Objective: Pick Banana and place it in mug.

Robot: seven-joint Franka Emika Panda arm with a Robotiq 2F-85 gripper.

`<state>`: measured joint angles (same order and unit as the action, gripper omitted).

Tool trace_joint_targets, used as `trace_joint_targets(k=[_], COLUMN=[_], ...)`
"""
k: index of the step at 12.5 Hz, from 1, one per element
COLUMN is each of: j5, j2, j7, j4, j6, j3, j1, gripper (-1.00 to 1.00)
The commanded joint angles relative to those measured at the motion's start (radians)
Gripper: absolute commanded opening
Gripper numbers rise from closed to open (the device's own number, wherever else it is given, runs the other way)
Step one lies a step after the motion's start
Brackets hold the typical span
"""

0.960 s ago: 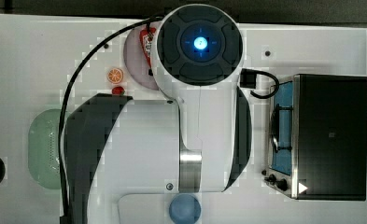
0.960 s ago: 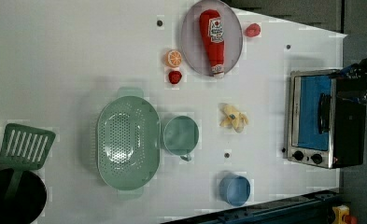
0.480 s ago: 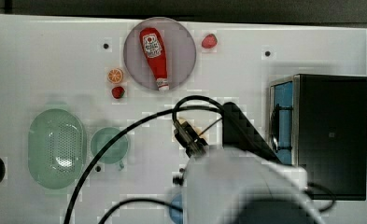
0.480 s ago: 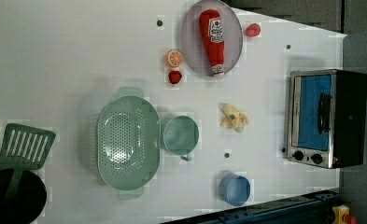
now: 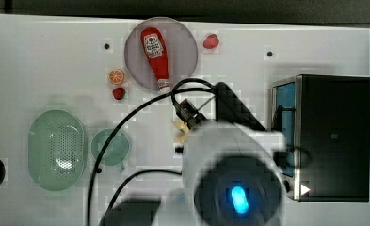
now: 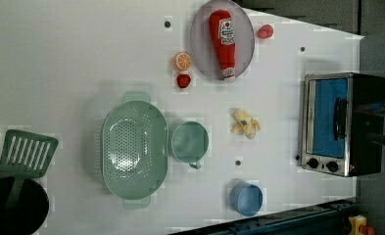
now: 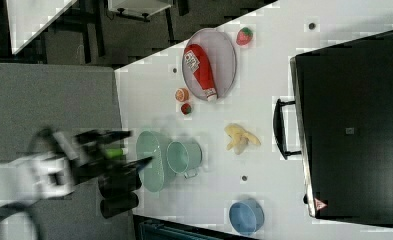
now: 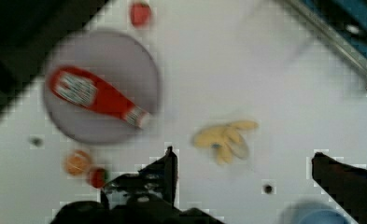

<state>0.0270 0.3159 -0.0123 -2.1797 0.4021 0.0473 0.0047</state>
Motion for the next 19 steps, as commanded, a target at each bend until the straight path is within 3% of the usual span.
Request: trace_joint_targets(k=[1, 8, 14, 19], j5=[-0.001, 0.0, 0.0, 0.0], j2=[-0.133, -0.401, -0.618, -0.709], j7=[-0.235, -0.695, -0.735, -0.735], j4=[-0.125, -0.215, -0.226, -0.233], j6=[0.118, 0.413, 0.62, 0.754], j3=[-0.001, 0.015, 0.019, 0.012], j1=[-0.002, -0.005, -0.005, -0.003], gripper=[1.0, 1.0, 1.0, 1.0])
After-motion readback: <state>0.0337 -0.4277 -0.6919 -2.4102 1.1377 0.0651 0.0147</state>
